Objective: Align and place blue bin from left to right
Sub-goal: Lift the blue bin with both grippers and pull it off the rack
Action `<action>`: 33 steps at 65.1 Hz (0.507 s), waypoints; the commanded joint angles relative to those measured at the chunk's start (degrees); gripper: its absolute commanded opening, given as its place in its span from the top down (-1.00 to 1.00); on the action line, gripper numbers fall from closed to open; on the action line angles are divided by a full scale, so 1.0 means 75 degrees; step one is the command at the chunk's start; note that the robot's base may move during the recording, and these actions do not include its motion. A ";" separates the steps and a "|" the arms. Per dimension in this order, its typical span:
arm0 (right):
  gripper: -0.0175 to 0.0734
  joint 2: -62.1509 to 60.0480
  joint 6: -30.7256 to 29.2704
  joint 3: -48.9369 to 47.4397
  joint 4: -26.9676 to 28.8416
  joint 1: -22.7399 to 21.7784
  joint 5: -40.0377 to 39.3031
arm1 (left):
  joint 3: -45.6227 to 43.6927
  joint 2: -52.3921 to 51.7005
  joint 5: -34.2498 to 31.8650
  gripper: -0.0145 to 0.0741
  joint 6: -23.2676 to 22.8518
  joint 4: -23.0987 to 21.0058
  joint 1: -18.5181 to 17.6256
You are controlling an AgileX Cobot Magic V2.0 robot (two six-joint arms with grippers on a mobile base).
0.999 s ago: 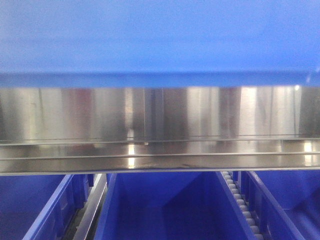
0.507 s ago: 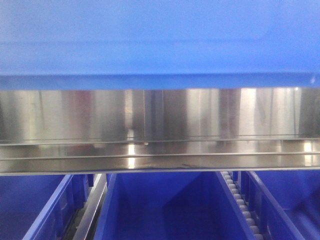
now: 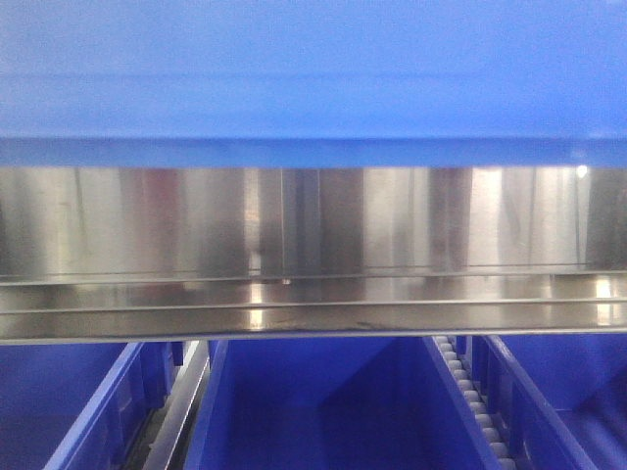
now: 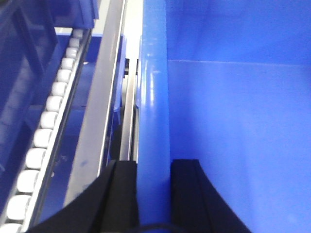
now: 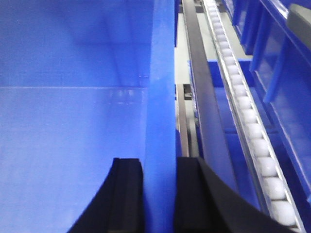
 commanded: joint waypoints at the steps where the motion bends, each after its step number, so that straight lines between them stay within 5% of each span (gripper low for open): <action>1: 0.79 -0.0017 -0.0041 -0.0070 -0.0188 0.0077 -0.0951 | -0.0059 -0.0047 -0.0705 0.92 -0.0070 0.0255 -0.0127; 33: 0.79 -0.0017 -0.0041 -0.0070 -0.0188 0.0077 -0.1205 | -0.0059 -0.0047 -0.0705 0.92 -0.0070 0.0254 -0.0127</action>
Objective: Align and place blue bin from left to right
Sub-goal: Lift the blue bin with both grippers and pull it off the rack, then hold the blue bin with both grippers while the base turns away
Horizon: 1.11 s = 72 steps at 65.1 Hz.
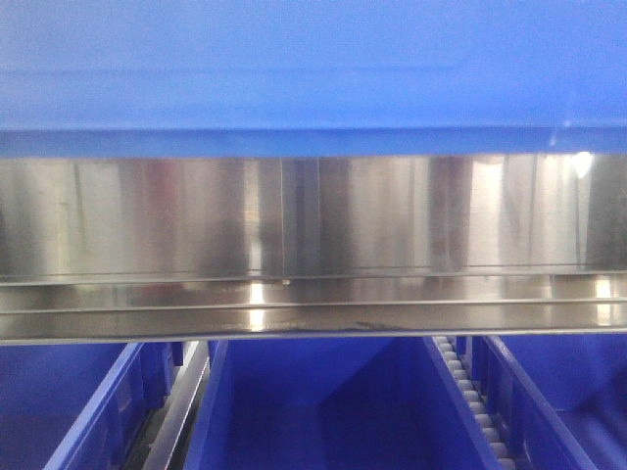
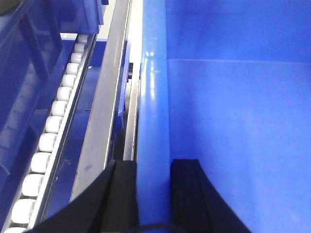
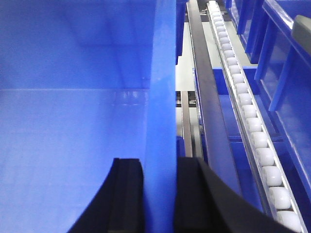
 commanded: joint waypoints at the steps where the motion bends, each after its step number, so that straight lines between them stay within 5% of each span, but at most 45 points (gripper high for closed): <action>1: 0.79 -0.0022 -0.0041 -0.0070 -0.0130 0.0077 -0.1028 | -0.0059 -0.0047 -0.0705 0.92 -0.0070 0.0166 -0.0127; 72: 0.79 -0.0022 -0.0041 -0.0070 -0.0130 0.0077 -0.1028 | -0.0059 -0.0047 -0.0705 0.92 -0.0070 0.0166 -0.0127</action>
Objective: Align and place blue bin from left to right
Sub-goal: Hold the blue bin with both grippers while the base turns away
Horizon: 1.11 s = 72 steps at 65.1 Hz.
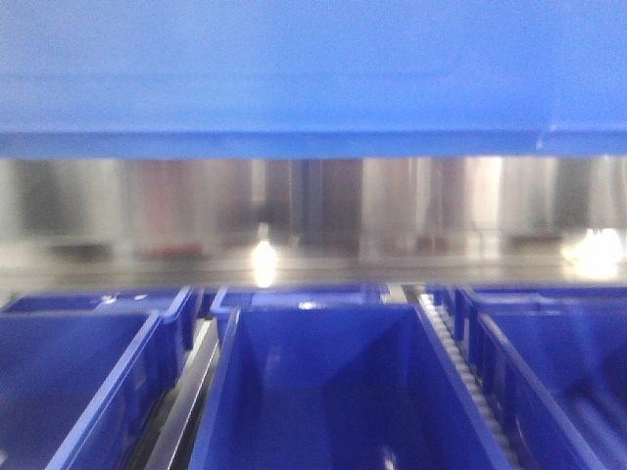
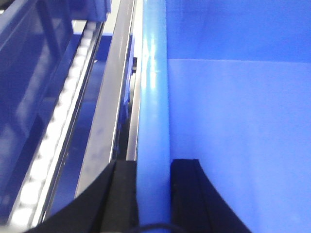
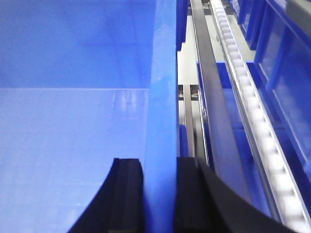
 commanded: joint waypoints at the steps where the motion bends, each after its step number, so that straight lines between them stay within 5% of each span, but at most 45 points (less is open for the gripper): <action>1: 0.79 -0.0050 -0.0041 -0.0070 -0.0115 0.0077 -0.0983 | -0.0059 -0.0047 -0.0705 0.92 -0.0070 0.0119 -0.0127; 72: 0.79 -0.0050 -0.0041 -0.0070 -0.0115 0.0077 -0.0983 | -0.0059 -0.0047 -0.0705 0.92 -0.0070 0.0150 -0.0112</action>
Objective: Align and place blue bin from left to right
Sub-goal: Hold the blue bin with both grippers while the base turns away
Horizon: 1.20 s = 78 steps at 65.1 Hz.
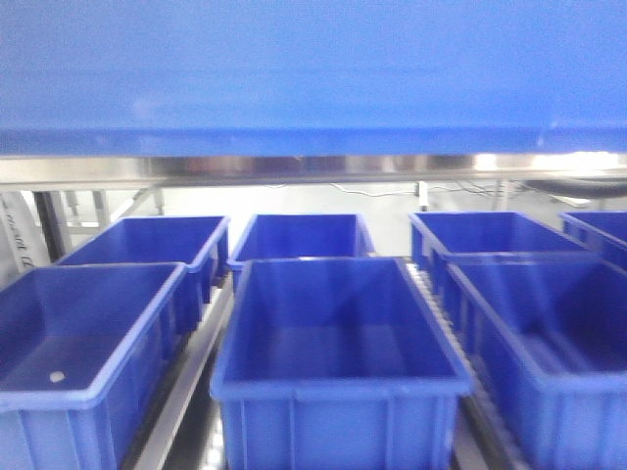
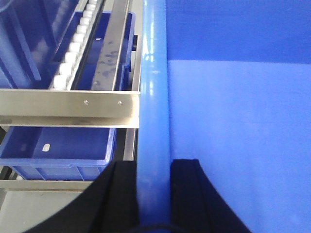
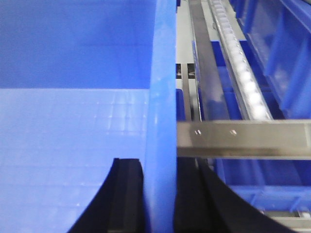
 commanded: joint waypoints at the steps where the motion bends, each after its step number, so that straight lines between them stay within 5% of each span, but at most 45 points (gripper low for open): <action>1: 0.79 -0.0061 -0.0057 -0.0070 -0.0115 0.0077 -0.0968 | -0.0059 -0.0047 -0.0705 0.92 -0.0070 0.0134 -0.0112; 78: 0.79 -0.0061 -0.0057 -0.0070 -0.0115 0.0077 -0.0968 | -0.0059 -0.0047 -0.0705 0.92 -0.0070 0.0132 -0.0111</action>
